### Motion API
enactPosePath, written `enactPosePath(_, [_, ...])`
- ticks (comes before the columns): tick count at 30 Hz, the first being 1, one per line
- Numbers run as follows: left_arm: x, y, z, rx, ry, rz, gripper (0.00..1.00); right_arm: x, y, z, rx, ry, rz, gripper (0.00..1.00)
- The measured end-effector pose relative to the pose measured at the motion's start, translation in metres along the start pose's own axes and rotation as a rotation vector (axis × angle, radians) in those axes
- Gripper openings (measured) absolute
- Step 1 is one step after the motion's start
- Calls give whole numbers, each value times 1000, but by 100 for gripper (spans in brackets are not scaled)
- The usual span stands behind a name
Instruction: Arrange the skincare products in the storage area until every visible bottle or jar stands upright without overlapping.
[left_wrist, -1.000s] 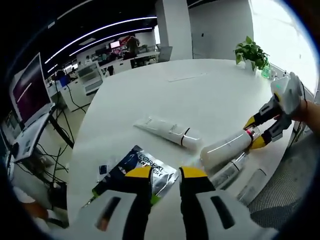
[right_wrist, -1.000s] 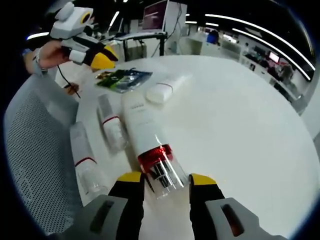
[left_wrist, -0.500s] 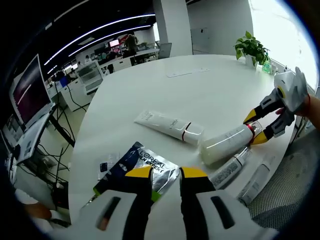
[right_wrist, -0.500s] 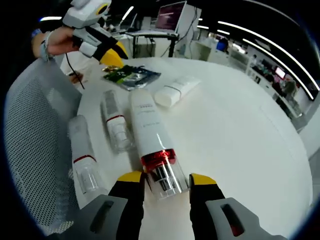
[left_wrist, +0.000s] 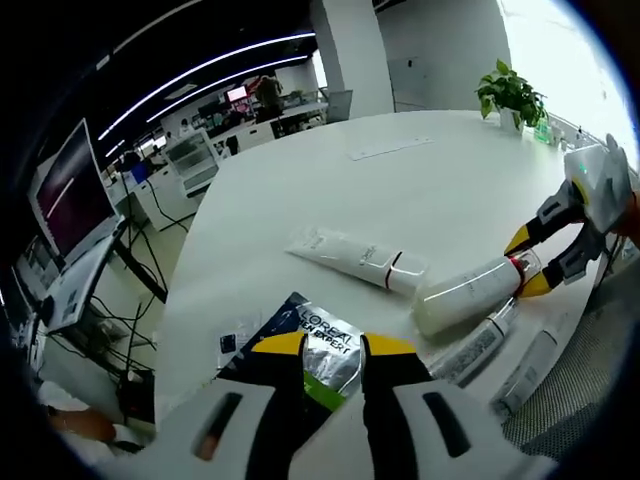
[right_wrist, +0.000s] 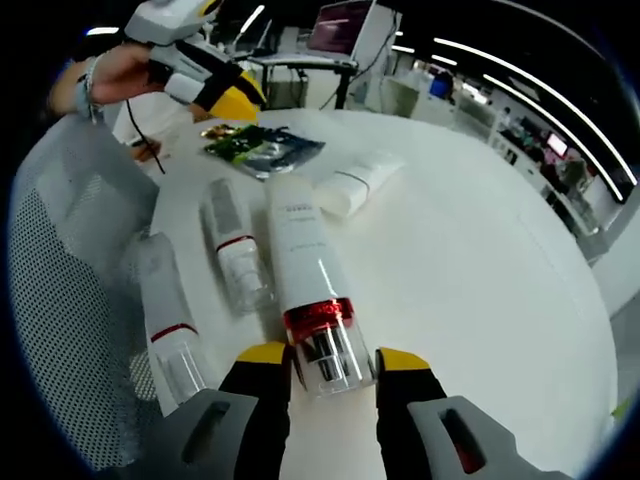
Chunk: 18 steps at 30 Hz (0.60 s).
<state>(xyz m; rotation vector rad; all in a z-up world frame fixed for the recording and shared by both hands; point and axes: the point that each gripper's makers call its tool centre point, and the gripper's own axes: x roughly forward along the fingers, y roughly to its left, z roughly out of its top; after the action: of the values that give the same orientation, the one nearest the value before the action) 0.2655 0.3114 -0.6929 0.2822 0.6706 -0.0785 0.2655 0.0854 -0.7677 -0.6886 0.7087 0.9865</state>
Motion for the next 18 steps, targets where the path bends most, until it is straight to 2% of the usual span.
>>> enactPosePath(3, [-4, 14, 5, 50, -20, 81, 25, 1, -2, 0, 1, 35, 3, 31])
enactPosePath(6, [-8, 14, 9, 28, -51, 75, 24, 1, -2, -1, 10, 46, 4, 31])
enactPosePath(8, [-7, 6, 7, 19, -44, 38, 25, 1, -1, -1, 24, 44, 10, 30])
enactPosePath(11, [-7, -14, 11, 30, -68, -50, 25, 0, 0, -2, -2, 53, 6, 30])
enactPosePath(12, [-7, -27, 15, 40, -88, -110, 25, 0, 0, -1, -13, 53, 4, 30])
enactPosePath(15, [-7, -43, 17, 74, -102, -183, 25, 0, -1, -2, -9, 31, 13, 30])
enactPosePath(16, [-7, -45, 18, 79, -103, -187, 25, 0, -2, -3, -1, 18, 20, 31])
enactPosePath(18, [-6, -54, 16, 83, -83, -222, 26, 0, -1, -3, -2, -2, 24, 31])
